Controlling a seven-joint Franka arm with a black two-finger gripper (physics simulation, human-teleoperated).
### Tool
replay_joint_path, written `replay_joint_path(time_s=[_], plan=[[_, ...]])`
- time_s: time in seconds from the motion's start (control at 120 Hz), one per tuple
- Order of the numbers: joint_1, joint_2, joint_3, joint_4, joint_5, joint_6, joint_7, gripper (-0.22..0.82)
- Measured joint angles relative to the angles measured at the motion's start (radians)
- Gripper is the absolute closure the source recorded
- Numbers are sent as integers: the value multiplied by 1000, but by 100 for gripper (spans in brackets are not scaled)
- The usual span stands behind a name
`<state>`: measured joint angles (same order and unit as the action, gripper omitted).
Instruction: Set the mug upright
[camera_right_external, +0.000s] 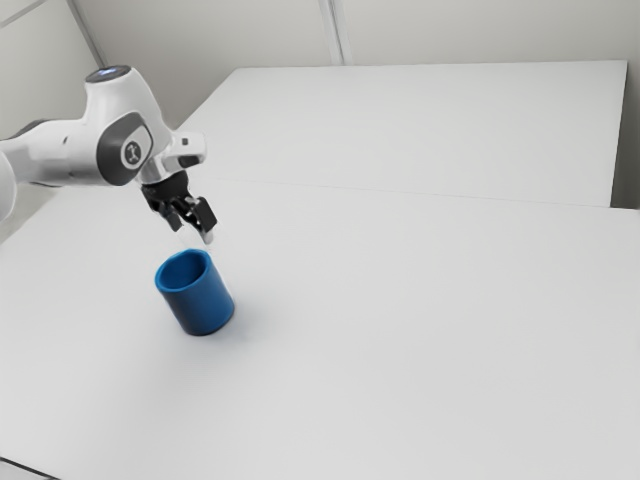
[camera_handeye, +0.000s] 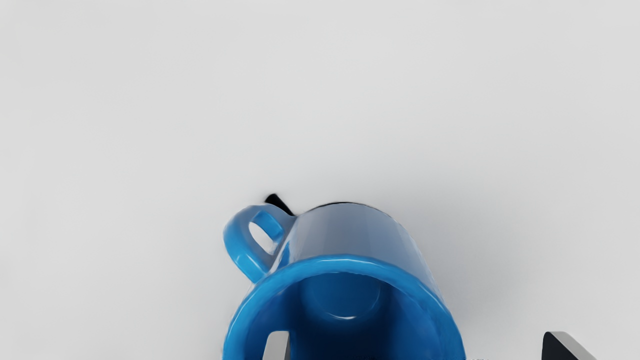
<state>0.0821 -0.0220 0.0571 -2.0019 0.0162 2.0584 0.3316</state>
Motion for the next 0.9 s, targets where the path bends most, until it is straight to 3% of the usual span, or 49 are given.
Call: replay_joint_path(time_s=[0.208, 0.45, 0.9], plan=[[124, 75, 0, 295, -39, -210, -16, 2], [-41, 130, -1, 517, -51, -386, -29, 1], [-20, 136, -10, 597, -78, -505, -51, 0]])
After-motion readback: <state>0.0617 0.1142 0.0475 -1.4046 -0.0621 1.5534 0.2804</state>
